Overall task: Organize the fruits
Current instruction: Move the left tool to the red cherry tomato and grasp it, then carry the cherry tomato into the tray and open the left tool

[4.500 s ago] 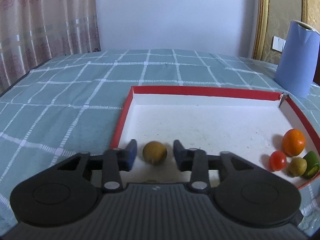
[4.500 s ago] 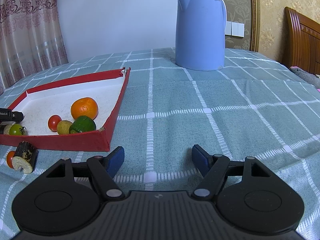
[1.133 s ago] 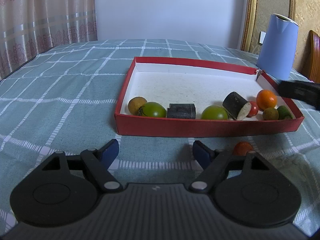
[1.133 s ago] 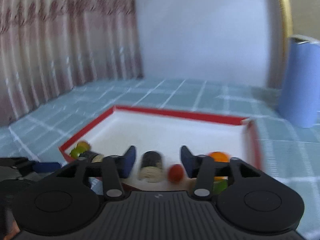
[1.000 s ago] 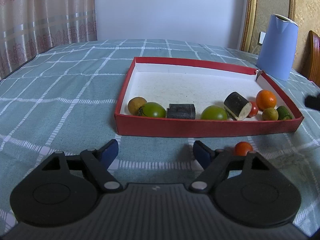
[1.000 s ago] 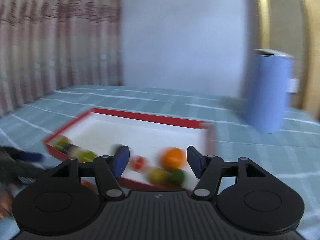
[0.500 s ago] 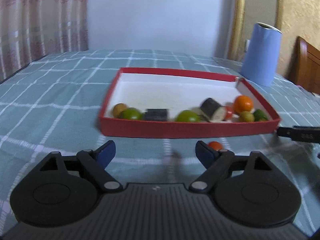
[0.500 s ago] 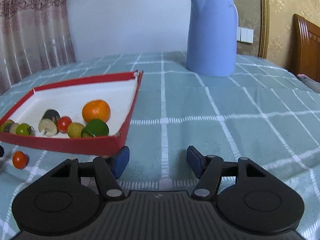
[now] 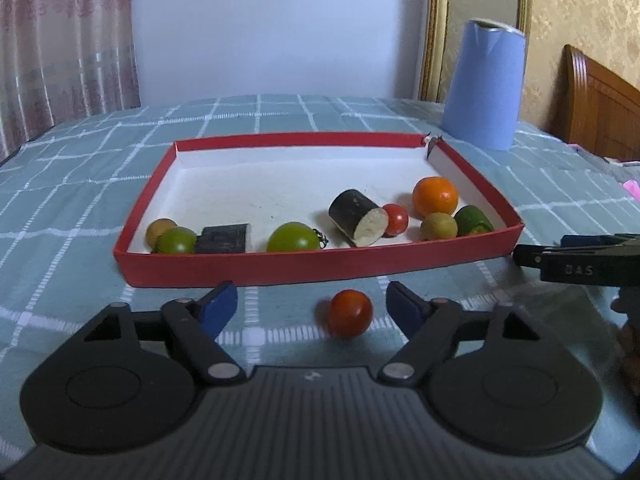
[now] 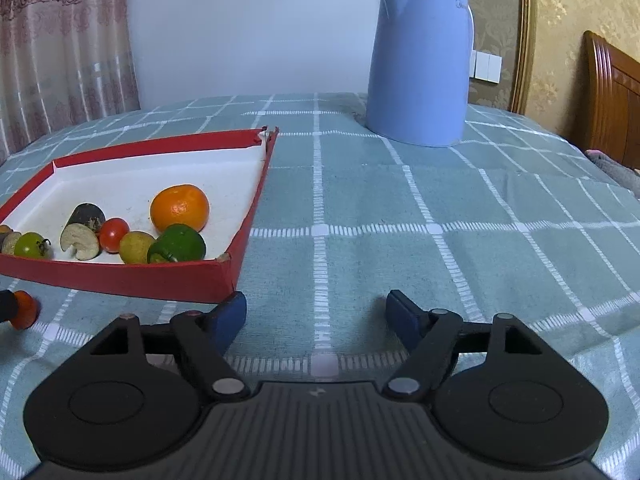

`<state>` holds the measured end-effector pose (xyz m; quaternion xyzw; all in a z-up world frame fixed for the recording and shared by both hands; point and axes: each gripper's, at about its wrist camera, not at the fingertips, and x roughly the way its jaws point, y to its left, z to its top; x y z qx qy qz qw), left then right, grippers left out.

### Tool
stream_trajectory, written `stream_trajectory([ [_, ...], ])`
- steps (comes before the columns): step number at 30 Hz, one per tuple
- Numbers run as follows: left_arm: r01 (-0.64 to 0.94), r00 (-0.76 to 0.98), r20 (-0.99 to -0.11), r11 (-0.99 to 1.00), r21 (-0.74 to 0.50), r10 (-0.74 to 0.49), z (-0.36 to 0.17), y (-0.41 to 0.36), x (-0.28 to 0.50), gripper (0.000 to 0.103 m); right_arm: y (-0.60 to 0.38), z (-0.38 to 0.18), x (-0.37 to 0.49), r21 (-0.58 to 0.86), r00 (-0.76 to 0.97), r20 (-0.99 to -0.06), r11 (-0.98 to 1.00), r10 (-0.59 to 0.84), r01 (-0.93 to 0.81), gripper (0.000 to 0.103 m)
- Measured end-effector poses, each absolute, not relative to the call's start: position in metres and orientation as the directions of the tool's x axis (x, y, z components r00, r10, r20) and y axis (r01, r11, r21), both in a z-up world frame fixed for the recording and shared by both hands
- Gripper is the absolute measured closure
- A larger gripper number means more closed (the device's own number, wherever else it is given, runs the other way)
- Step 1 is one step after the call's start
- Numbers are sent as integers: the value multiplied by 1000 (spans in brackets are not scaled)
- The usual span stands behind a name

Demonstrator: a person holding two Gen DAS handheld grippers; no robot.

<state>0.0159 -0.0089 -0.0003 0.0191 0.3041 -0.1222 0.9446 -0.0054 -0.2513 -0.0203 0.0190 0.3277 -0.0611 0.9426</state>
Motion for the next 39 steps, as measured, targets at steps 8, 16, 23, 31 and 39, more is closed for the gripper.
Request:
stream_trajectory([
  [8,254,763,-603,966,-49,-232,-8,-16,22,52,-252,-20,-5,-2,778,-621,992,-101,127,25],
  [16,267,762,-604,963,-36,-234,-9,-24,21,63,-252,-20,-5,-3,777,-621,992,-102,127,25],
  [23,298,756,-599,954,-48,-266,-8,-26,19,79,-252,-20,-5,-2,776,-623,992,-99,125,24],
  [31,306,772,-581,952,-16,-258,-3,-28,14,81,-252,-20,-5,-1,776,-624,992,-97,124,24],
  [39,279,834,-499,960,14,-235,28,-19,18,81,-252,-21,-5,-1,775,-624,992,-96,123,24],
])
